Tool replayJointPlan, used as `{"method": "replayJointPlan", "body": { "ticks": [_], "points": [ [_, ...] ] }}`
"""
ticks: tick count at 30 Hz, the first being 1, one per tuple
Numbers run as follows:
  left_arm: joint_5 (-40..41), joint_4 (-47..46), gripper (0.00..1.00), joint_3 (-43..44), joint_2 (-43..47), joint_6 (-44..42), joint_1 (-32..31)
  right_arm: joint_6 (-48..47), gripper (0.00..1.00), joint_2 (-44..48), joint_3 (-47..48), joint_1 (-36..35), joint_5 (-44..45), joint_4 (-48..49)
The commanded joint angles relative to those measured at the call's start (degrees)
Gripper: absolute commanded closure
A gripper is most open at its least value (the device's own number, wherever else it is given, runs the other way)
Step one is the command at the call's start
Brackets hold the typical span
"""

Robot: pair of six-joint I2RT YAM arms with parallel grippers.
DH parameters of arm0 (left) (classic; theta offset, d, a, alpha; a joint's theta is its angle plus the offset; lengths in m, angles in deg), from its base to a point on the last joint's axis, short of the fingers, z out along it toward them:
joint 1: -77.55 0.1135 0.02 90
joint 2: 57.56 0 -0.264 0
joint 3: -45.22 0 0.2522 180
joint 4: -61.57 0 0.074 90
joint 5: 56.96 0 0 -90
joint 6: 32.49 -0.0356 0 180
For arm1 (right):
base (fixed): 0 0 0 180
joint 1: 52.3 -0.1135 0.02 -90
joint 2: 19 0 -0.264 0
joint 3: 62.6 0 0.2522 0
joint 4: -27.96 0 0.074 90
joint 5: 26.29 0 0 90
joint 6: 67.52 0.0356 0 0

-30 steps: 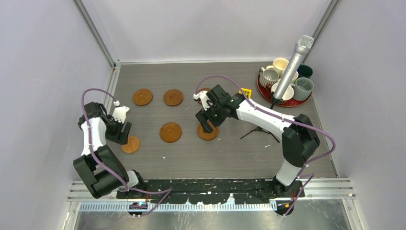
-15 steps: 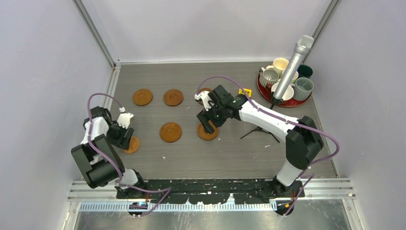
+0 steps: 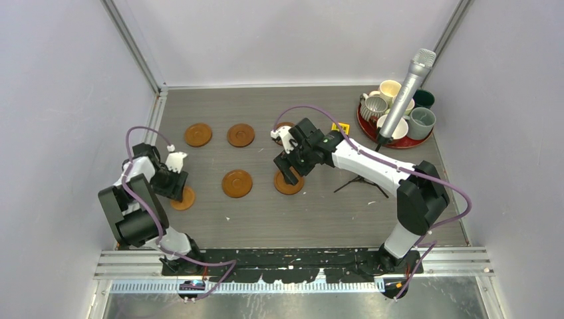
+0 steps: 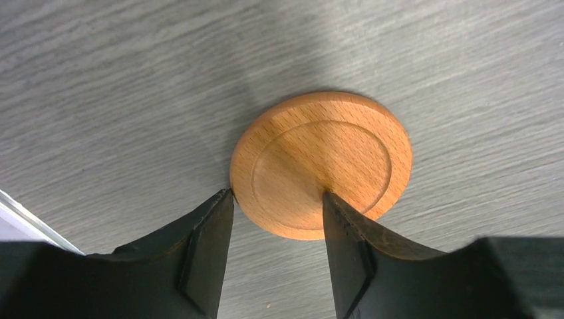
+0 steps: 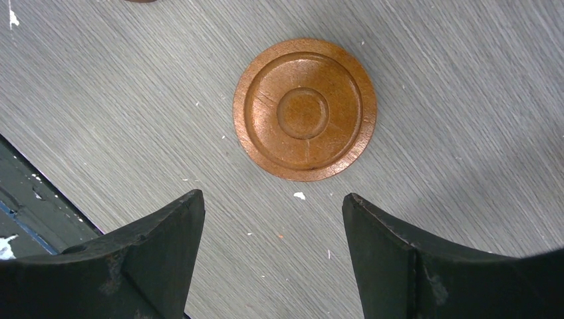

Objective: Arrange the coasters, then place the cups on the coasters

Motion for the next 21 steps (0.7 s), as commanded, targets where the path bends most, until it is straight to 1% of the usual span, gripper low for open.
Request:
{"method": "replayJointPlan", "body": {
  "ticks": [1, 5, 9, 21],
  "points": [
    [-1.7, -2.9, 0.49, 3.6, -3.0, 5.5, -0.6, 0.2, 0.20, 1.5, 0.9, -0.1, 1.4, 1.2],
    [-3.0, -2.8, 0.51, 6.2, -5.3, 8.8, -0.7, 0.2, 0.20, 1.4, 1.2, 0.1, 1.8, 1.2],
    [-3.2, -3.1, 0.53, 7.9, -6.7, 10.4, -1.3, 0.1, 0.20, 1.3, 1.4, 0.6, 2.0, 1.2],
    [-2.8, -4.6, 0.53, 11.2, -10.1, 14.1, -4.2, -0.2, 0.20, 1.5, 1.2, 1.3, 2.2, 1.2]
  ]
}}
